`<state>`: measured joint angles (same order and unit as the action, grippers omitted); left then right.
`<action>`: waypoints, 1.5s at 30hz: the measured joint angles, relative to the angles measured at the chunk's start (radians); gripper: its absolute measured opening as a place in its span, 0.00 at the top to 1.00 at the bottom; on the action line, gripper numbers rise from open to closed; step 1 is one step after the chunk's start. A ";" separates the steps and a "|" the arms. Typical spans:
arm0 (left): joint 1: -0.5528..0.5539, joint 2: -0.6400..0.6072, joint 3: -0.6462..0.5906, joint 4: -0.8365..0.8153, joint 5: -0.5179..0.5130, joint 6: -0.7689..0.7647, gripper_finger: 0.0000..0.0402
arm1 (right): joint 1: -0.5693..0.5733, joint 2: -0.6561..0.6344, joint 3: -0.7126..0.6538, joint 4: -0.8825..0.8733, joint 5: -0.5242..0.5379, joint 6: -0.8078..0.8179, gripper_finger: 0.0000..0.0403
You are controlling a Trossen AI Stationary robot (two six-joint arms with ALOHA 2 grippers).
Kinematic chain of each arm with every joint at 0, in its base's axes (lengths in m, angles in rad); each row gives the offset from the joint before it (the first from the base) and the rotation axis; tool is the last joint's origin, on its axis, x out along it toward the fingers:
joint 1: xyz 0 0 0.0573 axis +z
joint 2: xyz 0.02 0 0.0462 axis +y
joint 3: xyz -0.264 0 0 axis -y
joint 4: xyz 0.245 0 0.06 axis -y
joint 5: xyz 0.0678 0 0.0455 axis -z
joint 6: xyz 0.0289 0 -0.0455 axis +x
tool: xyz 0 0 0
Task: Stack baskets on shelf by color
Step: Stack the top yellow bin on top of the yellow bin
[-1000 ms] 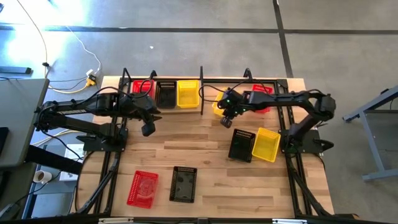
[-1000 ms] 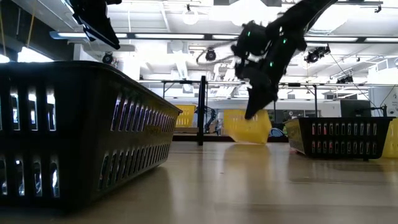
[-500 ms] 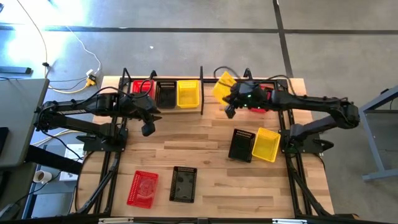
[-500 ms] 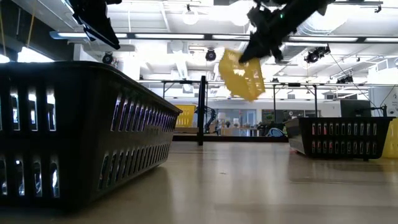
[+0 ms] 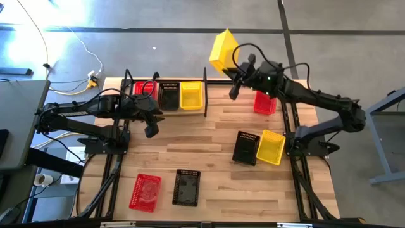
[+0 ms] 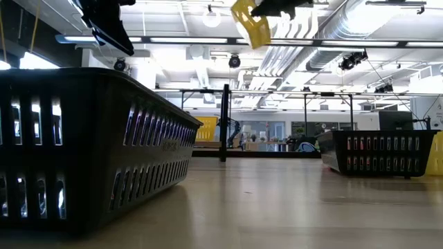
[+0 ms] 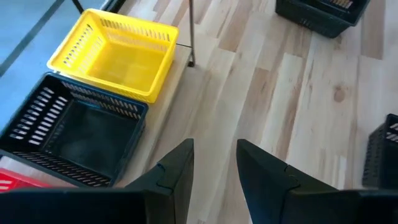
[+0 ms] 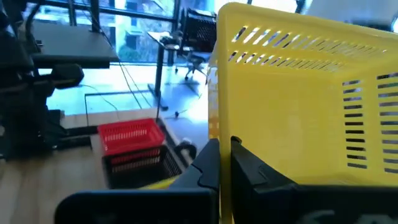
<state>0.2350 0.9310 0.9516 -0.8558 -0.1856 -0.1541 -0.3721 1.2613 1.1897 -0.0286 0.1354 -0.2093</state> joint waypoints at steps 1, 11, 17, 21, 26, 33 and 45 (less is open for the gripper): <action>0.000 0.000 0.000 0.000 -0.009 0.000 0.72 | -0.009 0.012 0.024 -0.017 -0.010 -0.020 1.00; 0.000 0.000 0.000 0.000 -0.020 0.000 0.72 | -0.019 0.257 0.316 -0.328 -0.087 -0.178 1.00; 0.000 0.000 -0.006 -0.004 -0.020 -0.004 0.72 | 0.021 0.422 0.450 -0.475 -0.087 -0.185 1.00; 0.000 0.000 -0.006 -0.008 -0.020 -0.004 0.72 | 0.053 0.495 0.505 -0.531 -0.132 -0.207 1.00; 0.000 0.000 -0.006 -0.008 -0.021 -0.004 0.72 | 0.084 0.554 0.554 -0.541 -0.181 -0.237 1.00; 0.000 0.000 -0.006 -0.008 -0.029 -0.027 0.72 | 0.101 0.633 0.570 -0.553 -0.170 -0.212 1.00; 0.000 0.000 -0.006 -0.009 -0.031 -0.030 0.72 | 0.097 0.724 0.571 -0.555 -0.158 -0.176 1.00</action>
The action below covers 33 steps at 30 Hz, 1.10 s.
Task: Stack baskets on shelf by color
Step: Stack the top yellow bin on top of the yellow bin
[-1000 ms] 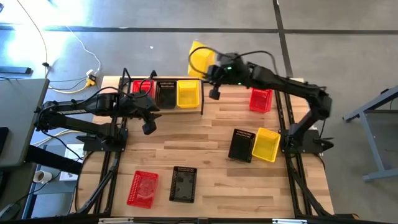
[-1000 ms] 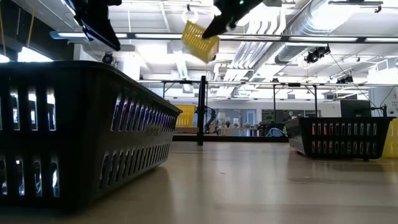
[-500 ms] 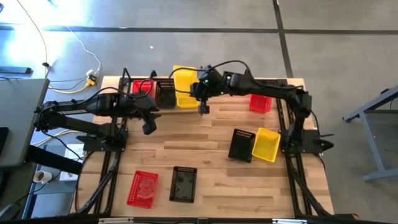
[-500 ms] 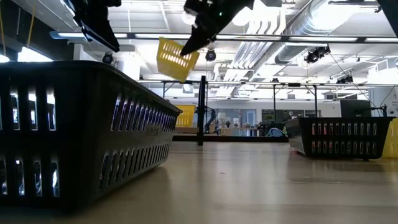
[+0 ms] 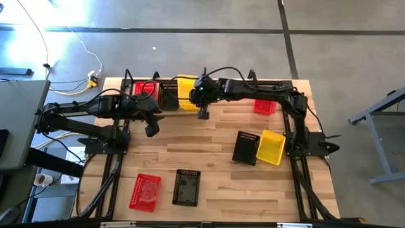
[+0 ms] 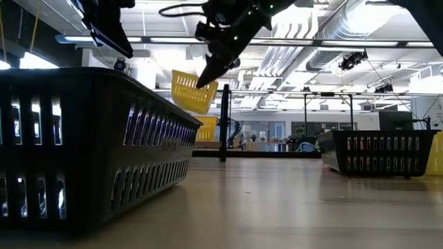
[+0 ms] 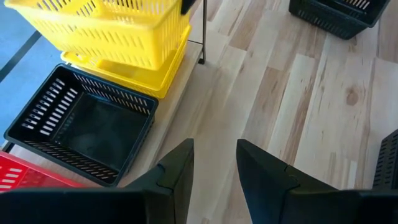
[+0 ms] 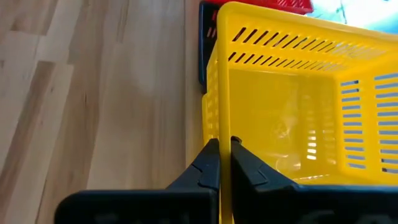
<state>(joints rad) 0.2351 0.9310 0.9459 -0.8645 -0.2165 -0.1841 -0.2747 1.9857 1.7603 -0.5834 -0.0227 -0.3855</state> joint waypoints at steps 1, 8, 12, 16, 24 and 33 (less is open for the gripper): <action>0.000 0.000 0.000 0.000 0.000 0.000 0.72 | 0.000 0.006 0.000 0.002 0.000 0.000 1.00; 0.000 0.000 0.000 -0.002 0.002 0.000 0.72 | 0.000 0.039 0.000 -0.006 0.046 -0.017 1.00; 0.000 0.000 0.000 -0.002 0.003 0.000 0.72 | -0.009 0.056 0.000 -0.002 0.046 -0.027 1.00; 0.000 0.000 0.000 -0.003 0.003 0.000 0.72 | -0.013 0.068 0.000 -0.009 0.050 -0.041 1.00; 0.000 0.000 0.000 -0.003 0.003 0.000 0.72 | -0.013 0.069 0.000 -0.010 0.079 -0.054 1.00; 0.000 0.000 0.000 -0.003 0.003 0.003 0.72 | -0.013 0.069 0.000 -0.008 0.104 -0.061 0.96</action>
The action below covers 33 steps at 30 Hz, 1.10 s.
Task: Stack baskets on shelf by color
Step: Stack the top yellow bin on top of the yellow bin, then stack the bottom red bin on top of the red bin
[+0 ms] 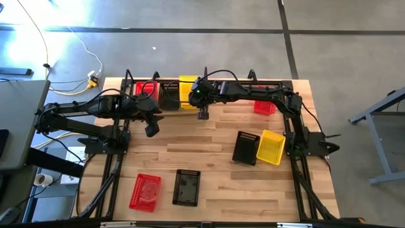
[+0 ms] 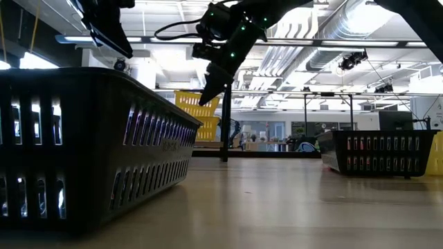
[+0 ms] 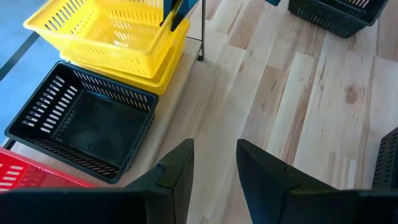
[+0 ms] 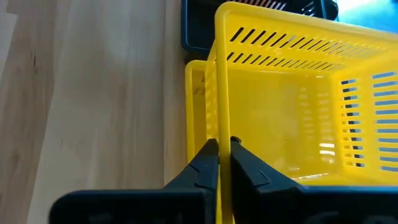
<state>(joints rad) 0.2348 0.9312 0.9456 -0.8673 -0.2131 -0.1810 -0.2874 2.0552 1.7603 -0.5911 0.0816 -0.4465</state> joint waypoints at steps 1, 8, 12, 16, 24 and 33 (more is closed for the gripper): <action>0.000 0.000 0.000 0.000 0.000 0.000 0.72 | 0.000 0.000 0.000 0.001 0.005 -0.001 0.93; 0.000 0.000 0.000 0.000 0.000 -0.001 0.72 | -0.002 0.001 -0.001 0.033 0.057 -0.007 0.78; 0.000 0.000 0.000 0.000 0.000 -0.001 0.72 | 0.003 0.003 0.008 0.029 0.055 -0.004 0.76; 0.000 0.000 0.000 0.000 0.000 -0.003 0.72 | 0.014 0.002 0.029 0.002 0.064 0.005 0.76; 0.000 0.000 0.000 0.000 0.001 -0.053 0.72 | 0.043 -0.002 0.159 -0.134 0.067 0.107 0.76; -0.007 0.000 0.000 -0.011 0.107 -0.200 0.72 | 0.081 -0.004 0.330 -0.410 0.067 0.353 0.76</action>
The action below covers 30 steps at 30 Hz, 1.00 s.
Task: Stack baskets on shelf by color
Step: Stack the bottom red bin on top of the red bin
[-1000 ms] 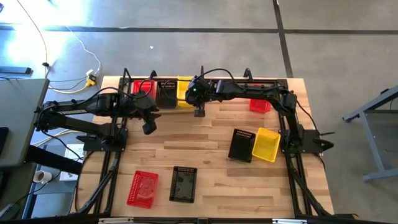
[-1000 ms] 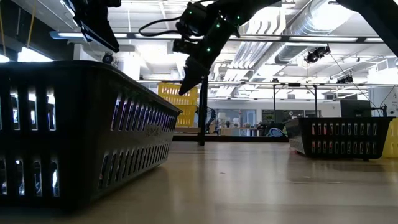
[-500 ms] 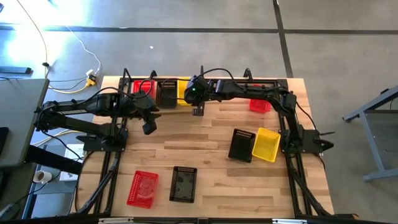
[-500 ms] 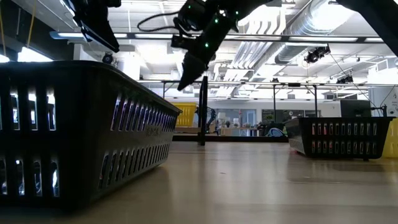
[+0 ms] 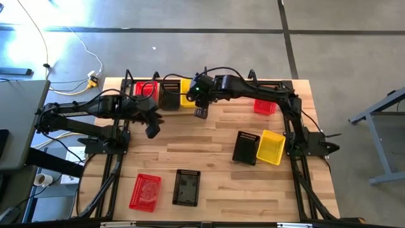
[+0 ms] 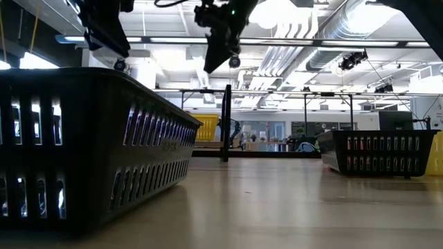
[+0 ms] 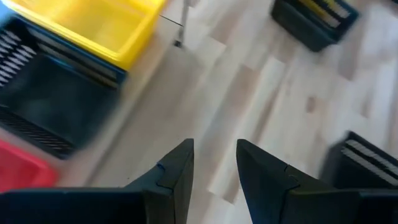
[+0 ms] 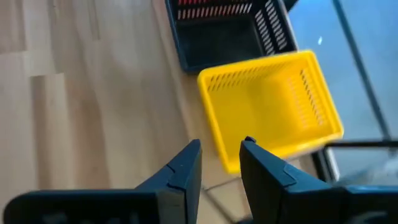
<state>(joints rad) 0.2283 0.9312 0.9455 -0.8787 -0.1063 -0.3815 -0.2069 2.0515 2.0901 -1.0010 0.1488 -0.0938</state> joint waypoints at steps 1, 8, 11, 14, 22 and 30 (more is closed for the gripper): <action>-0.007 0.000 0.000 0.000 0.015 -0.005 0.72 | 0.008 -0.001 0.011 -0.021 0.003 0.018 0.76; -0.123 0.000 0.000 -0.038 0.077 -0.012 0.72 | 0.064 -0.005 0.044 -0.127 0.110 0.096 0.76; -0.207 0.000 0.000 -0.085 0.077 -0.051 0.72 | 0.078 -0.008 0.045 -0.145 0.132 0.126 0.76; -0.299 0.000 0.000 -0.104 0.078 -0.113 0.72 | 0.086 -0.023 0.045 -0.148 0.133 0.158 0.76; -0.570 0.013 0.000 -0.104 0.073 -0.274 0.72 | 0.084 -0.092 0.045 -0.157 0.138 0.191 0.76; -0.834 0.094 0.000 -0.094 0.065 -0.443 0.72 | 0.069 -0.174 0.045 -0.176 0.140 0.226 0.76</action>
<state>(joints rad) -0.6062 1.0248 0.9452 -0.9730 -0.0411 -0.8248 -0.1375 1.8779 2.1353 -1.1770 0.2890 0.1320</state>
